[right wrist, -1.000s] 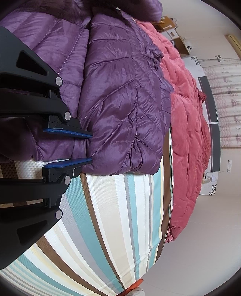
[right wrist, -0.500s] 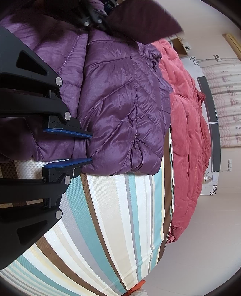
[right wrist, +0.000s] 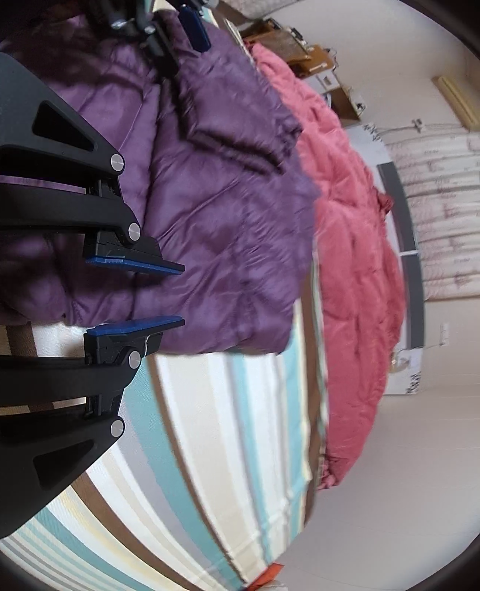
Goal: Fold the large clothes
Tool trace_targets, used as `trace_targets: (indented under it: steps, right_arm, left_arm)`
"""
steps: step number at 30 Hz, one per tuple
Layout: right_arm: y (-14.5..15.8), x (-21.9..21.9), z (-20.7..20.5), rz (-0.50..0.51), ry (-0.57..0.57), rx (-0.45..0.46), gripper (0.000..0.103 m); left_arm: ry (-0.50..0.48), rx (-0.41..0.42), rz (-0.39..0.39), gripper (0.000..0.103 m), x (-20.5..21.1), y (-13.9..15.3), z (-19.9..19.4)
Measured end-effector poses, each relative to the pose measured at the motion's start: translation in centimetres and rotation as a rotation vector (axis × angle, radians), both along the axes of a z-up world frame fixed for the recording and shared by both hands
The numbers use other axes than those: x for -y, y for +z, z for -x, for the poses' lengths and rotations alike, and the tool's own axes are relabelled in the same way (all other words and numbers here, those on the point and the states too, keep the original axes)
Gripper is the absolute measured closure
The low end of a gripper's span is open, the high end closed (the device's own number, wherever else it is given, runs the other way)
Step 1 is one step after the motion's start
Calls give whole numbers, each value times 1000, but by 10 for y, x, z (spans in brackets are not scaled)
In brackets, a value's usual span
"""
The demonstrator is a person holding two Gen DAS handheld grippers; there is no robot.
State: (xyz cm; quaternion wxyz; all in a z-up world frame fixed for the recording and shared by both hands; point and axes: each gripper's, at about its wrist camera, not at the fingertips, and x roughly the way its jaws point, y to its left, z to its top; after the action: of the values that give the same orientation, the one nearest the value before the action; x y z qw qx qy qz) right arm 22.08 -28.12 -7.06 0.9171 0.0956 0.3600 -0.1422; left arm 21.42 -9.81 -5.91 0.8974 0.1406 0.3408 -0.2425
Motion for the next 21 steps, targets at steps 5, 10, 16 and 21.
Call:
trace_targets:
  steps: [5,10,16,21]
  right_arm:
    - [26,-32,-26,-20,114,30,80]
    - [33,-83,-71,-55,264,35,80]
    - [3,-116,-122,-7,316,-83,80]
    - [-19,-110,-121,-12,276,-117,80]
  left_arm:
    - [232,-17,124,38,-69,6,-34]
    - [400,-48,95,38,-114,-5,-66]
    - [453,-119,29,36,-130,-41,-99]
    - [487,-162,86,35,-140,-59,-114]
